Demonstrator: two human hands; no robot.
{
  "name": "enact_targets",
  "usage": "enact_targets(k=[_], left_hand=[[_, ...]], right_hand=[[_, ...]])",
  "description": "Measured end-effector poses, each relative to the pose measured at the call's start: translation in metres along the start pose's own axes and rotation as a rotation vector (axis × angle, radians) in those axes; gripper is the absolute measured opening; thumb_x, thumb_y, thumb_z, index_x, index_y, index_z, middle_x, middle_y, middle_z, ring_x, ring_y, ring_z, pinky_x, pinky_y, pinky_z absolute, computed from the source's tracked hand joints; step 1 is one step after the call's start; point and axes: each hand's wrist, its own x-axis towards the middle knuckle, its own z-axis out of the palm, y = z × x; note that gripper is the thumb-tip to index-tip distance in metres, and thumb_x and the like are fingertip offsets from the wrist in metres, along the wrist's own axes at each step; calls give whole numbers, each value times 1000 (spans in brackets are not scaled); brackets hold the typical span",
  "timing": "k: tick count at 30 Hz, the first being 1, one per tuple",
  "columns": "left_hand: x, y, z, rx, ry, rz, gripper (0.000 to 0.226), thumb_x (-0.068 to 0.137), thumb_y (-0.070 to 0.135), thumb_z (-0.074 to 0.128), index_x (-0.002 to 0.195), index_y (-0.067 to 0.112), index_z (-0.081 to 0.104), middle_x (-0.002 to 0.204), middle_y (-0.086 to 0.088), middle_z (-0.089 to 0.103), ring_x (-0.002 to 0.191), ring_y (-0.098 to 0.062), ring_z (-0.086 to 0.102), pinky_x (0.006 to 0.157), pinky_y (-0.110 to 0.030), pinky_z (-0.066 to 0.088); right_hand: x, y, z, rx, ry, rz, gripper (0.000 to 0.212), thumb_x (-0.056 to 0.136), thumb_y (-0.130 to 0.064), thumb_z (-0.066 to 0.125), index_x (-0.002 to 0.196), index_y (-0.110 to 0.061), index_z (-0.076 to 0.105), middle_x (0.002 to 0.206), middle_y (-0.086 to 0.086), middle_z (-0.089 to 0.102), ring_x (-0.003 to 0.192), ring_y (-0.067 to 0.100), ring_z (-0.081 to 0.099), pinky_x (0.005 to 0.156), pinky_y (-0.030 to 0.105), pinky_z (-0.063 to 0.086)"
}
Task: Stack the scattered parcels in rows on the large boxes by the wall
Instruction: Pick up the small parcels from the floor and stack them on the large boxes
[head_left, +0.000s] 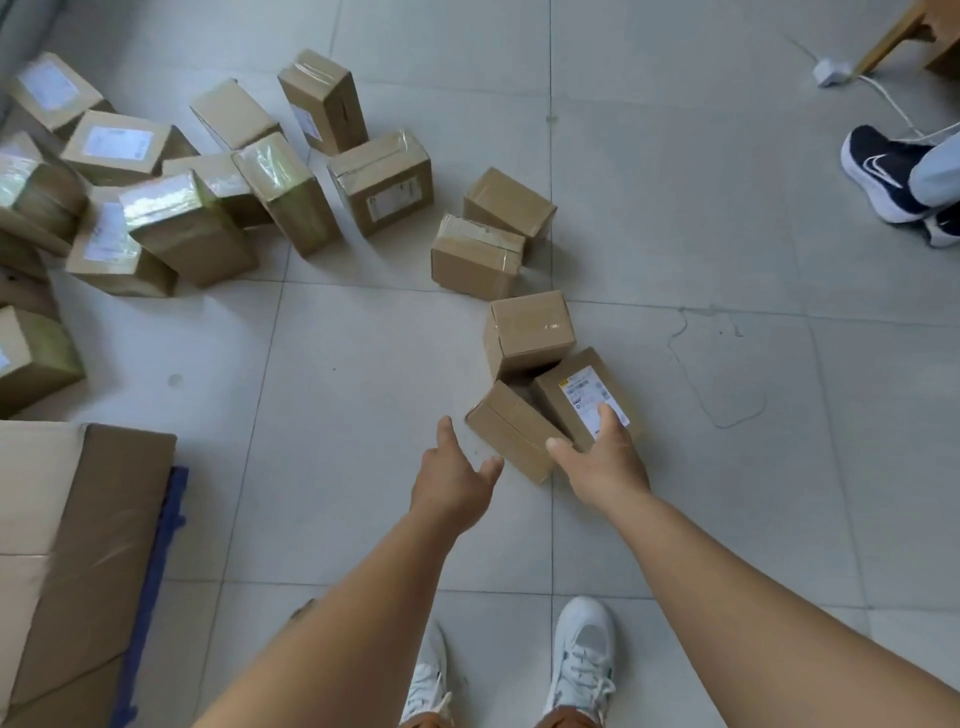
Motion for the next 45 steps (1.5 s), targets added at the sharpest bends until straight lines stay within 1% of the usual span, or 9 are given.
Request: enact_targets(k=[9,13,16,19,22,26,31,37,45], left_hand=[[106,14,111,-46,-10,-123,83,94,45,51,153,17,0,151,-16,33,129,-31,45,94,-35,42],[149,24,151,-80,-9,-211,90,93,46,54,153,15,-6,156,-22,13,124,-32,49,83,-30,43],[178,27,172,-70,4,-238,99,91,50,55,152,13,-14,157,-21,-14,142,-38,23,93,-36,44],[204,28,179,-43,36,-291,108,86,59,56,150,14,-18,156,-18,-24,144,-44,-7,112,-54,20],[226,28,171,-5,101,-292,112,84,59,59,149,15,-21,154,-16,-29,143,-43,-15,112,-58,14],[250,27,147,207,344,-77,118,81,55,65,149,15,-22,157,-10,-25,146,-32,-16,114,-54,10],[278,69,99,536,558,389,114,81,26,69,148,27,-24,156,-2,-30,145,-23,-23,116,-47,-2],[312,104,63,862,384,520,107,80,17,67,151,29,-12,158,-1,-25,144,-26,-24,114,-57,-3],[320,109,50,980,354,493,127,65,28,79,151,26,-14,157,-8,0,141,-32,8,109,-45,20]], right_hand=[[126,88,30,-92,-76,38,85,87,-44,61,152,-18,13,154,3,24,133,27,37,102,38,39],[179,116,46,-154,-87,39,85,86,-44,61,152,-20,13,154,3,23,134,28,34,102,37,37],[215,129,56,-189,-53,55,84,82,-44,64,150,-23,18,150,3,25,133,31,32,101,38,38],[247,136,63,-235,-23,102,95,75,-50,69,148,-30,12,149,4,20,133,37,24,106,46,33],[263,139,70,-288,-28,134,113,68,-55,74,148,-37,-4,153,4,8,132,38,20,108,49,28],[265,125,86,-322,-38,117,128,61,-61,76,145,-41,-19,157,3,-4,134,36,18,105,52,26],[258,99,113,-299,-34,2,137,60,-67,75,144,-34,-28,155,3,-30,144,37,-15,105,67,17],[256,91,133,-438,-94,-72,143,56,-72,71,139,-31,-38,144,13,-45,139,42,-27,105,70,14],[262,84,124,-470,-35,-85,139,51,-75,68,141,-36,-31,150,13,-29,139,37,1,103,61,23]])
